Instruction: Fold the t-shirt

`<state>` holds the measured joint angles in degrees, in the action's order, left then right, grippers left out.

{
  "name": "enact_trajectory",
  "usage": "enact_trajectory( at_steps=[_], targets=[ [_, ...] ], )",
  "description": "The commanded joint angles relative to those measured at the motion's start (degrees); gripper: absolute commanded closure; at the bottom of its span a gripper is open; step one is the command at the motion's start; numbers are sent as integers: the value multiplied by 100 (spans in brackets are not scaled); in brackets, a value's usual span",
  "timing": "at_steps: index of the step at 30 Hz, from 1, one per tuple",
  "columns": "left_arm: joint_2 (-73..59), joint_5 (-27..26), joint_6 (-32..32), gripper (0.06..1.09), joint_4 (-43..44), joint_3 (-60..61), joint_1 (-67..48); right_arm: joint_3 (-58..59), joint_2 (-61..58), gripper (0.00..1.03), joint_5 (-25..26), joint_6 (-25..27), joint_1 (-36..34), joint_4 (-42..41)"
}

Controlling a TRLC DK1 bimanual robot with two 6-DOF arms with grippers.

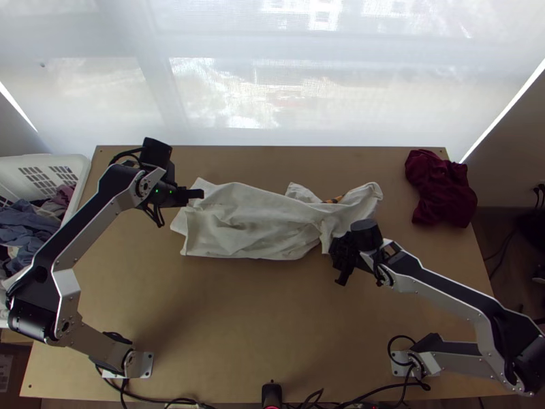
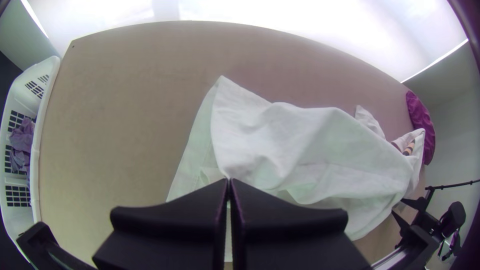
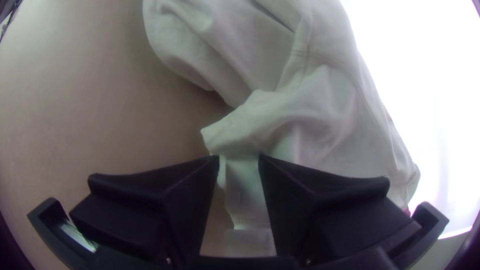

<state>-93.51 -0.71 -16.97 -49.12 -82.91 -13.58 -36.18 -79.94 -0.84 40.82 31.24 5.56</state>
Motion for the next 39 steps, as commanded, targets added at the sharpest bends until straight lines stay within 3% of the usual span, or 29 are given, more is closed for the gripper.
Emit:
enact_trajectory(
  at_steps=[1, 5, 10, 16, 19, 28, 39],
  targets=[
    [9, -17, 1, 105, 8, 12, 5, -64, -118, 82, 40, 93, -57, -64],
    [18, -34, 1, 105, 8, 12, 22, -135, -118, 100, 31, 102, -145, -38],
    [26, -43, 1, 105, 8, 12, 40, -170, -4, 100, 31, 84, -233, 129],
    [26, -43, -17, 105, 17, 47, 49, -64, 480, 63, 31, -329, 31, 305],
    [35, -43, -25, 105, 61, 109, 49, -47, 523, 51, 225, -513, 303, 349],
    [105, -70, -17, 105, 70, 205, 128, -363, -83, 46, 348, -909, 866, 279],
    [141, -70, 27, 105, 87, 258, 251, -548, -777, 40, 568, -891, 593, 156]
  ],
)
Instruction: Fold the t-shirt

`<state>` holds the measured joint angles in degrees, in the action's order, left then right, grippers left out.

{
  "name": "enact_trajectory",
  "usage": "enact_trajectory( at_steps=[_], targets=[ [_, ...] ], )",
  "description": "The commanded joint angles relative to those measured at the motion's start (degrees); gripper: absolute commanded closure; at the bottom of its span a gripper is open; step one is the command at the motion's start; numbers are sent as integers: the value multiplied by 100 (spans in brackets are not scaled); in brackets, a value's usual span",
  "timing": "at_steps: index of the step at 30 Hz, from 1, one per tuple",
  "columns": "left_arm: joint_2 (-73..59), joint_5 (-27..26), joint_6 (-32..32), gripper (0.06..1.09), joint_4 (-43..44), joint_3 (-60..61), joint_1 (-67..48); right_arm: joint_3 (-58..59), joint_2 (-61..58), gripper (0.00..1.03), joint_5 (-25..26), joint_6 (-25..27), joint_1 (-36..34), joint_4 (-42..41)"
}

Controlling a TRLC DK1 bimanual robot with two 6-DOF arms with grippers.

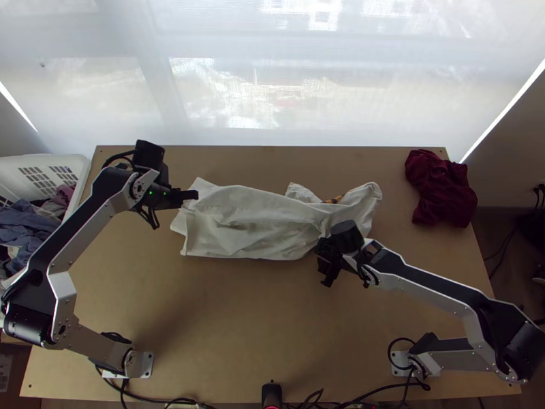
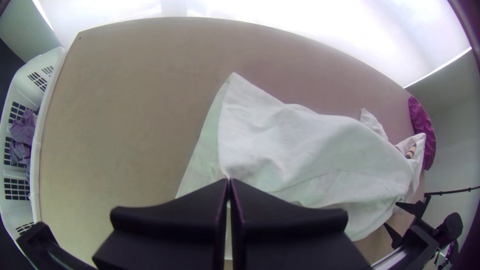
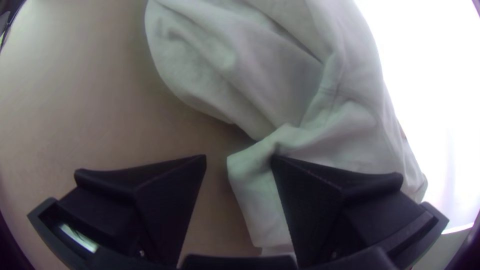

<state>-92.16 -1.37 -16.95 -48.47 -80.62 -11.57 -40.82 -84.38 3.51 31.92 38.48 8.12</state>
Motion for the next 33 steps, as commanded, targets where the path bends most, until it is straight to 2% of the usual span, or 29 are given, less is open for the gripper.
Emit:
enact_trajectory(
  at_steps=[1, 3, 5, 9, 12, 18, 33],
  targets=[
    [-4, -4, 25, 105, 39, 29, 50, -84, -404, 40, 185, 7, -192, -179],
    [-21, -4, 16, 105, 48, 11, 41, -128, -501, 40, 238, 16, -288, -223],
    [-39, -4, 25, 105, 48, -15, 32, -181, -553, 48, 238, 25, -350, -249],
    [-65, -4, 25, 105, 48, -50, 32, -269, -562, 80, 238, 60, -429, -249],
    [-65, -4, 34, 105, 48, -86, 41, -304, -527, 99, 238, 77, -517, -249],
    [-30, -30, 51, 105, 48, -103, 50, -418, -184, 100, 229, 95, -728, 5],
    [691, -30, 104, 105, -295, -314, 182, -1614, 1424, 100, 150, 130, -1308, 1798]
  ],
)
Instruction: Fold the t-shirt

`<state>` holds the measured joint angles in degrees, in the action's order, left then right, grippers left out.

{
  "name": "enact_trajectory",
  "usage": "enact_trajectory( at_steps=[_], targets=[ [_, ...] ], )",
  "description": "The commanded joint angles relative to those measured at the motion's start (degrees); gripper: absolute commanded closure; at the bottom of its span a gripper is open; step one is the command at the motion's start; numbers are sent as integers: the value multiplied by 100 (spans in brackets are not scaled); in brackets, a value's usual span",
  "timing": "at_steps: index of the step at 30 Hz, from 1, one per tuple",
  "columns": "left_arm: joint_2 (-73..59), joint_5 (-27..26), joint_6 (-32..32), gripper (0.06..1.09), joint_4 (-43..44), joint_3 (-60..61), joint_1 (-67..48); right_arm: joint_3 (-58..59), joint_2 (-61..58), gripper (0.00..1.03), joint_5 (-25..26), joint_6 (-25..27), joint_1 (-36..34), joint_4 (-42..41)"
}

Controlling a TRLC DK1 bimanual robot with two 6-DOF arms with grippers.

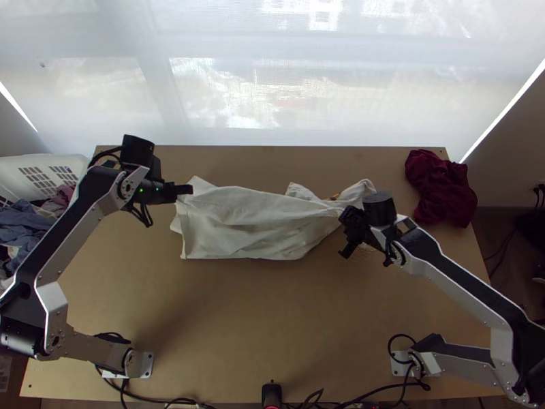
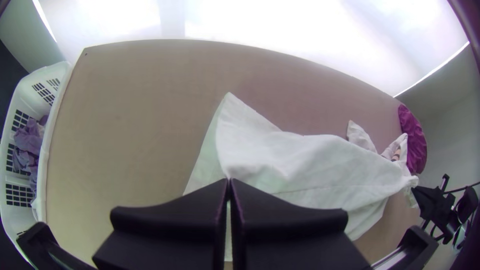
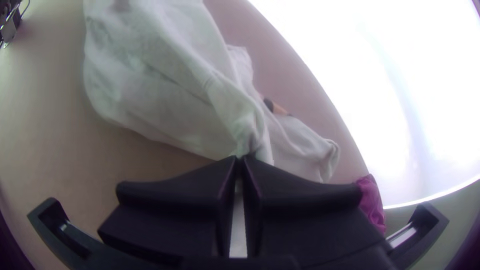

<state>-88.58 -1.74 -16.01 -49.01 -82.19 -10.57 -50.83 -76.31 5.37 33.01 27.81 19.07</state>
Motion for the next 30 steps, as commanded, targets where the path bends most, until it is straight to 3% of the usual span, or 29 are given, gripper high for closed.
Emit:
enact_trajectory(
  at_steps=[1, 15, 25, 30],
  targets=[
    [394, -2, 19, 105, -284, -201, 108, -753, 679, 100, -36, 38, -285, 826],
    [1360, 7, 248, 105, -926, -1176, 266, -3065, 1374, 100, -27, 214, -628, 2329],
    [2485, 16, 731, 105, -935, -1809, 195, -4409, 1998, 100, 0, 311, -549, 2690],
    [3066, 86, 1030, 105, -952, -2099, 231, -4945, 2235, 100, 0, 618, -487, 2716]
  ],
)
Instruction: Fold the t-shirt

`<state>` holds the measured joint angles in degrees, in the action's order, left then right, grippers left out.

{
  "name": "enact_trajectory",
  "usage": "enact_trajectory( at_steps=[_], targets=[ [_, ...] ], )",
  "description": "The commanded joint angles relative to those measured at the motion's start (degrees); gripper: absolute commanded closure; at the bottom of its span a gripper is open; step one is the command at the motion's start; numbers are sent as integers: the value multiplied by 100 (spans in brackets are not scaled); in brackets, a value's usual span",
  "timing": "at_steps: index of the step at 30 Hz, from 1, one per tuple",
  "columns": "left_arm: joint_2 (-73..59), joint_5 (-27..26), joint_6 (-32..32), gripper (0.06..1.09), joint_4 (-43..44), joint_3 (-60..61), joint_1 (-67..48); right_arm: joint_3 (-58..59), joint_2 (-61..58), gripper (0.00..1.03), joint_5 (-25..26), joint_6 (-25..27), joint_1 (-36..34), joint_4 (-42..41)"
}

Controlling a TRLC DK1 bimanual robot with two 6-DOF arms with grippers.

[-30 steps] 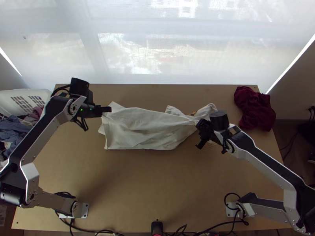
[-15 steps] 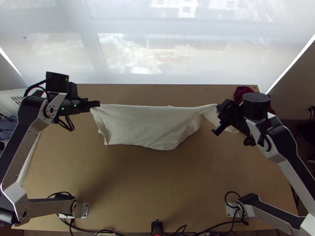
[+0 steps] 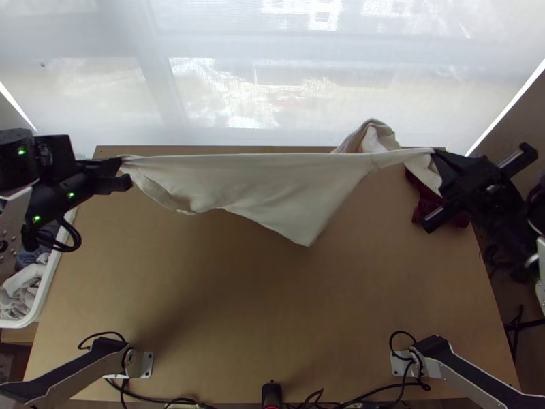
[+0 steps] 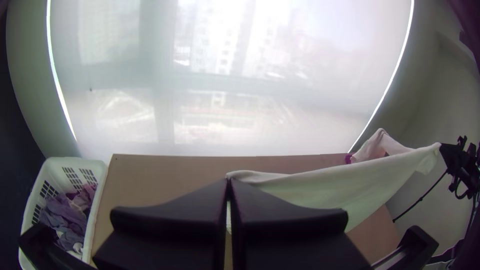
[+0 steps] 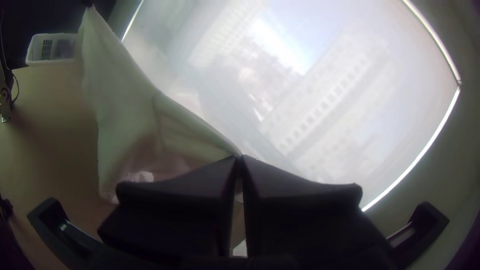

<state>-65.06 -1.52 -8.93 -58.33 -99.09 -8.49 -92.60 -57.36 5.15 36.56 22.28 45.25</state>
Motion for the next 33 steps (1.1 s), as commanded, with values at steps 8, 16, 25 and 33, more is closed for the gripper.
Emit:
enact_trajectory(
  at_steps=[8, 16, 25, 33],
  targets=[
    [1074, 547, 726, 105, -21, -1535, 137, -900, 902, 100, -40, 1398, 171, 10],
    [1100, 521, 1033, 105, -12, -2668, 594, -1050, 1412, 100, -567, 2216, 162, 71],
    [1144, 20, 1077, 105, -865, -2475, 638, -988, 1693, 100, -981, 2303, 136, 792],
    [1267, -129, 673, 105, -988, -1095, 638, 567, 2010, 100, -981, 1679, 118, 282]
  ],
)
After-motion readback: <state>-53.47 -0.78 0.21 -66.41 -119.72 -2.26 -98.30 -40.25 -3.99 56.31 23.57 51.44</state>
